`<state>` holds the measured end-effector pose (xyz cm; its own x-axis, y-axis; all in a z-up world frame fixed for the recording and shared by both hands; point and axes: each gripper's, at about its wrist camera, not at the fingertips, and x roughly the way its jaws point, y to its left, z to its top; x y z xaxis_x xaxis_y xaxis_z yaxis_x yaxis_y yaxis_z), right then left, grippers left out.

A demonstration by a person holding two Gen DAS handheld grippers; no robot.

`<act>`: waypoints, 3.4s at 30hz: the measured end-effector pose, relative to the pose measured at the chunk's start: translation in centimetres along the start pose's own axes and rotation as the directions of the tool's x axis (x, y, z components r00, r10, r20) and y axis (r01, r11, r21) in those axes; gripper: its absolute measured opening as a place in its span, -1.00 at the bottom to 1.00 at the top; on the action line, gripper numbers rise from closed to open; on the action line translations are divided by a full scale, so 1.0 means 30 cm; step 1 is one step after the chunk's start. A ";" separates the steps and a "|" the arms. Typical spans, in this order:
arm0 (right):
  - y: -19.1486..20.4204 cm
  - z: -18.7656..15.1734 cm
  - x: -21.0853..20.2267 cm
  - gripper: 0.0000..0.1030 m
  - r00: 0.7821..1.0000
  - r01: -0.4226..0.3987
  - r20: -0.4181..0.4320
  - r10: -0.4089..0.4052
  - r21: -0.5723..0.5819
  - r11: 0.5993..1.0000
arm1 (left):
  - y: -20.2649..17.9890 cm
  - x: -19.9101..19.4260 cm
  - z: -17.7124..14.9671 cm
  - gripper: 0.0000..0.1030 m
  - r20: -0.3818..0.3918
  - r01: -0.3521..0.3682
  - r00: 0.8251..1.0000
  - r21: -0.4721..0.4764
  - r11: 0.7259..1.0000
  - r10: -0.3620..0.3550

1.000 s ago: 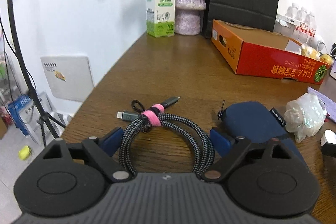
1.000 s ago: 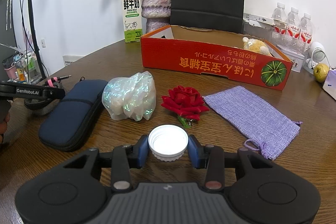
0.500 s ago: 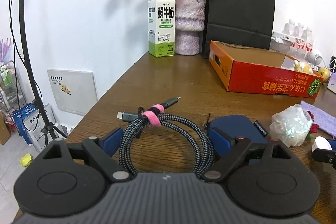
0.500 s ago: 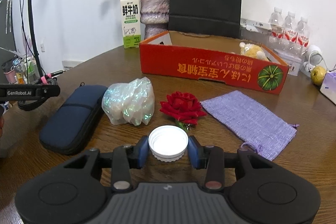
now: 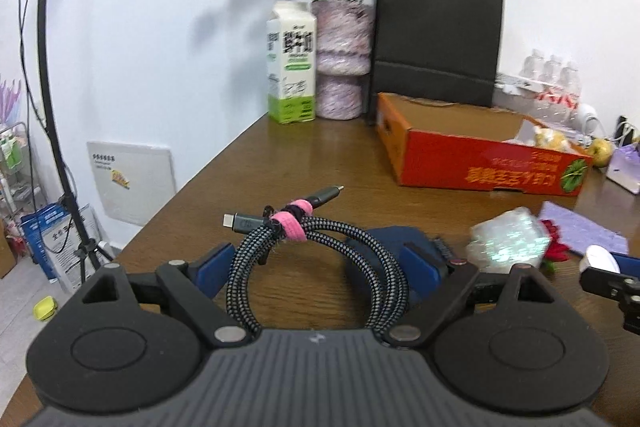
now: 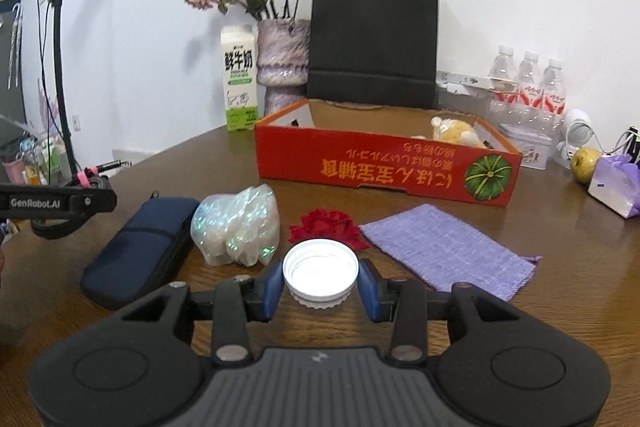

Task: Organize objects
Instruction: 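Lift the cable and white cap and carry both toward the red box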

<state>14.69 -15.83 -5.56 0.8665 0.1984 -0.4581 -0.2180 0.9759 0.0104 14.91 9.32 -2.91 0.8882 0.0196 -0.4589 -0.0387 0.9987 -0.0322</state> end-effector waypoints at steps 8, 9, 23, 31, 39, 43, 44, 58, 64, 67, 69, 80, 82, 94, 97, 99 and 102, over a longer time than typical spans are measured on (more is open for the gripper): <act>-0.072 0.009 -0.044 -0.24 0.999 0.022 0.046 -0.024 0.039 0.999 | -0.129 -0.031 0.043 0.75 0.029 0.072 0.997 0.031 0.997 -0.073; -0.082 0.010 -0.048 -0.24 0.998 0.026 0.050 -0.028 0.042 0.999 | -0.146 -0.033 0.049 0.75 0.030 0.081 0.996 0.035 0.996 -0.082; -0.179 0.032 -0.061 -0.24 0.997 0.044 0.068 -0.047 0.043 0.998 | -0.336 -0.026 0.099 0.75 0.036 0.158 0.986 0.058 0.986 -0.161; -0.209 0.075 -0.054 -0.24 0.994 0.059 0.095 -0.062 0.033 0.998 | -0.407 -0.002 0.145 0.75 0.043 0.171 0.984 0.062 0.983 -0.174; -0.246 0.130 -0.013 -0.24 0.991 0.082 0.104 -0.084 0.016 0.996 | -0.470 0.026 0.194 0.75 0.058 0.174 0.982 0.080 0.982 -0.179; -0.261 0.157 0.009 -0.24 0.990 0.093 0.110 -0.093 0.006 0.996 | -0.492 0.056 0.218 0.75 0.056 0.172 0.983 0.083 0.982 -0.177; -0.265 0.165 0.016 -0.24 0.989 0.093 0.112 -0.093 0.005 0.996 | -0.496 0.066 0.225 0.75 0.055 0.170 0.983 0.082 0.982 -0.175; -0.302 0.273 0.151 -0.24 0.987 0.095 0.131 -0.093 -0.011 0.995 | -0.546 0.199 0.328 0.75 0.066 0.156 0.985 0.032 0.987 -0.157; -0.316 0.312 0.224 -0.24 0.986 0.089 0.140 -0.088 -0.003 0.996 | -0.561 0.254 0.375 0.75 0.080 0.147 0.986 0.009 0.989 -0.148; -0.322 0.336 0.251 -0.24 0.984 0.087 0.153 -0.086 -0.001 0.996 | -0.569 0.282 0.394 0.75 0.076 0.142 0.987 0.001 0.990 -0.142; -0.325 0.355 0.270 -0.24 0.983 0.089 0.164 -0.088 -0.003 0.996 | -0.572 0.304 0.408 0.75 0.072 0.136 0.988 -0.004 0.991 -0.136; -0.358 0.441 0.366 -0.24 0.978 0.089 0.190 -0.091 0.021 0.996 | -0.567 0.414 0.466 0.75 0.057 0.101 0.994 -0.059 0.993 -0.098; -0.368 0.456 0.385 -0.24 0.977 0.089 0.190 -0.093 0.028 0.996 | -0.567 0.430 0.478 0.75 0.059 0.091 0.994 -0.067 0.994 -0.087; -0.412 0.525 0.490 -0.24 0.981 0.089 0.170 -0.094 0.042 0.995 | -0.581 0.535 0.517 0.75 0.054 0.033 0.998 -0.092 0.995 -0.029; -0.417 0.535 0.520 -0.24 0.983 0.091 0.157 -0.095 0.031 0.995 | -0.583 0.557 0.518 0.75 0.052 0.017 0.999 -0.091 0.996 -0.013; -0.419 0.542 0.540 -0.24 0.984 0.098 0.150 -0.101 0.026 0.995 | -0.583 0.571 0.520 0.75 0.049 0.009 0.999 -0.095 0.995 -0.004; -0.419 0.548 0.565 -0.24 0.985 0.105 0.139 -0.106 0.016 0.994 | -0.584 0.593 0.522 0.75 0.049 -0.015 0.999 -0.090 0.996 0.019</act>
<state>39.50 -23.26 1.14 0.9386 0.1046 -0.3287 -0.1190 0.9926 -0.0238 38.56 -7.12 3.41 0.9087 0.0412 -0.4155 -0.0929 0.9901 -0.1050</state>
